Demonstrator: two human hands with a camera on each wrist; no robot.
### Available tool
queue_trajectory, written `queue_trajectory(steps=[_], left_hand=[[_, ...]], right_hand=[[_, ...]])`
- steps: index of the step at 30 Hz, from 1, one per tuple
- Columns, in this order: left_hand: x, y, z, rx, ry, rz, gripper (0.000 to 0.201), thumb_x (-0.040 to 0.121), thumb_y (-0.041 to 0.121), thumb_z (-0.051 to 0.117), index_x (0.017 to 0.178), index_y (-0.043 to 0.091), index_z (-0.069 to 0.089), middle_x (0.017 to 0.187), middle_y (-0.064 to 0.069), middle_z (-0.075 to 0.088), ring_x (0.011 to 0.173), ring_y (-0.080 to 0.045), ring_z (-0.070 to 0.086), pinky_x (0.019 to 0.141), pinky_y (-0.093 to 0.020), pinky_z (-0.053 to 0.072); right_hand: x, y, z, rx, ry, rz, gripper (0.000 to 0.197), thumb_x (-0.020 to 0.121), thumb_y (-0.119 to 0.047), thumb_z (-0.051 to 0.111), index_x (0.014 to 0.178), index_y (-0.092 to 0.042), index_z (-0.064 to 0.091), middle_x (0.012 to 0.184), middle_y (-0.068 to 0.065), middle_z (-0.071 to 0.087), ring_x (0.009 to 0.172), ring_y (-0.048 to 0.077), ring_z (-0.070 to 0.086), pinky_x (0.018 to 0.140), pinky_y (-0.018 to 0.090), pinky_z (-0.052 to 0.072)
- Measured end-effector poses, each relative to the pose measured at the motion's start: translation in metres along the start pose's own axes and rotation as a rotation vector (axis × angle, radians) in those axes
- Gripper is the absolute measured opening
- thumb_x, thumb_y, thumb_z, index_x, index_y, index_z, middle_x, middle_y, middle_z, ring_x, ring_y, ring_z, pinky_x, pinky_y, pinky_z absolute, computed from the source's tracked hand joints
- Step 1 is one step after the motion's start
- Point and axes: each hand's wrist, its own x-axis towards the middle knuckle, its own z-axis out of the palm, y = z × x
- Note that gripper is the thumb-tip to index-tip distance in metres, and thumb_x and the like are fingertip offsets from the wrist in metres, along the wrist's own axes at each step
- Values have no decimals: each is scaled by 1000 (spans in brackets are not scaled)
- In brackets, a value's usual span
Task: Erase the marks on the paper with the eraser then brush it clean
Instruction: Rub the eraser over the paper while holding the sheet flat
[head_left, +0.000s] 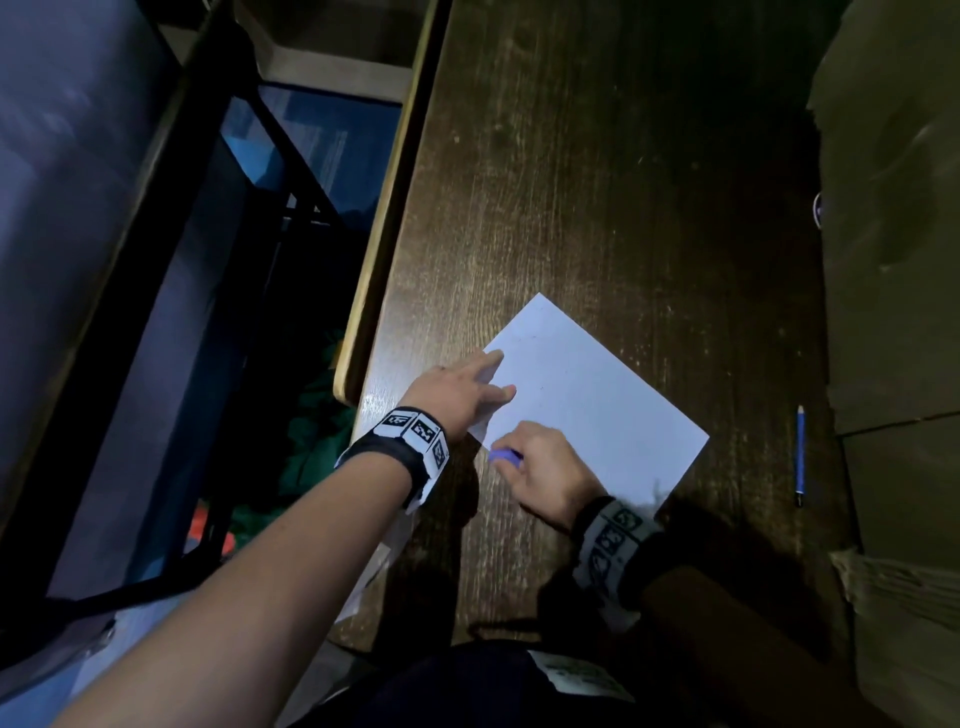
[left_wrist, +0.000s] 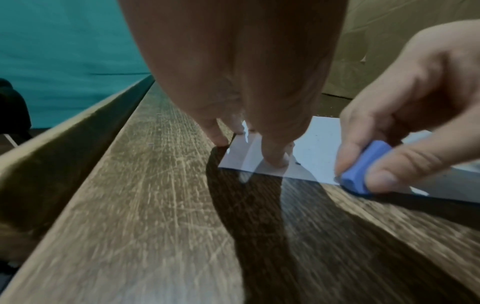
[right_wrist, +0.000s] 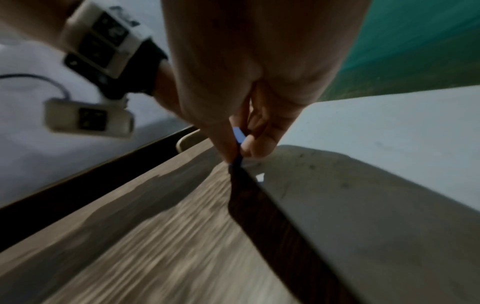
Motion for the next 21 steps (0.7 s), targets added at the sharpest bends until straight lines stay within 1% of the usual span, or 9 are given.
queue_trajectory(steps=[3, 5, 7, 10, 12, 14, 16, 19, 21], left_hand=[[1, -2, 4, -5, -25, -15, 55, 102, 27, 54, 153, 40, 38, 170, -1, 1, 151, -19, 25, 110, -35, 32], [2, -3, 7, -17, -28, -23, 55, 103, 26, 54, 153, 40, 38, 171, -1, 0, 154, -20, 19, 113, -36, 30], [3, -5, 8, -31, -1, -9, 53, 103, 23, 54, 152, 40, 41, 170, -1, 4, 153, -21, 20, 114, -36, 32], [3, -8, 10, -61, 35, 1, 52, 101, 29, 59, 150, 39, 45, 170, -1, 9, 151, -21, 27, 113, -37, 35], [3, -8, 12, -36, 13, -8, 61, 97, 38, 66, 152, 40, 41, 170, 0, 6, 153, -20, 20, 116, -39, 33], [3, -6, 10, -24, -15, -21, 67, 94, 40, 69, 153, 39, 38, 170, 0, 3, 155, -20, 13, 118, -41, 31], [1, -3, 5, -24, -32, -27, 70, 93, 37, 71, 154, 38, 37, 170, 0, 2, 155, -19, 15, 118, -40, 32], [0, -2, 0, -11, -39, -22, 73, 91, 32, 74, 154, 39, 39, 170, 0, 4, 152, -19, 22, 115, -38, 36], [0, -2, -1, -12, -39, -22, 71, 91, 31, 74, 153, 39, 40, 170, 0, 4, 151, -20, 24, 114, -37, 37]], right_hand=[[17, 2, -7, 18, 118, 38, 15, 92, -27, 60, 101, -23, 71, 94, -2, 60, 86, 15, 56, 80, 29, 47], [13, 2, 3, 64, 185, 76, 17, 93, -30, 59, 105, -25, 70, 95, -2, 60, 87, 16, 58, 80, 33, 50], [-2, 4, 13, 117, 218, 108, 17, 91, -34, 61, 103, -28, 70, 91, -4, 61, 84, 15, 59, 79, 38, 52], [-8, 7, 11, 188, 127, 142, 15, 85, -31, 68, 99, -27, 73, 88, -6, 65, 80, 13, 60, 79, 40, 54], [-1, 6, 0, 205, 49, 142, 14, 84, -28, 71, 97, -27, 75, 88, -8, 66, 78, 10, 61, 79, 39, 55], [9, 7, -8, 205, 143, 143, 16, 85, -33, 67, 100, -28, 73, 88, -11, 63, 78, 8, 60, 78, 36, 56], [18, 7, -12, 167, 248, 163, 20, 90, -34, 63, 107, -28, 70, 91, -10, 59, 81, 9, 59, 78, 34, 54], [18, 5, -5, 123, 241, 171, 20, 93, -28, 61, 111, -24, 69, 94, -5, 57, 83, 13, 59, 80, 36, 55], [6, 5, 4, 81, 167, 116, 18, 93, -27, 61, 108, -23, 70, 95, -6, 56, 83, 12, 58, 81, 35, 54]])
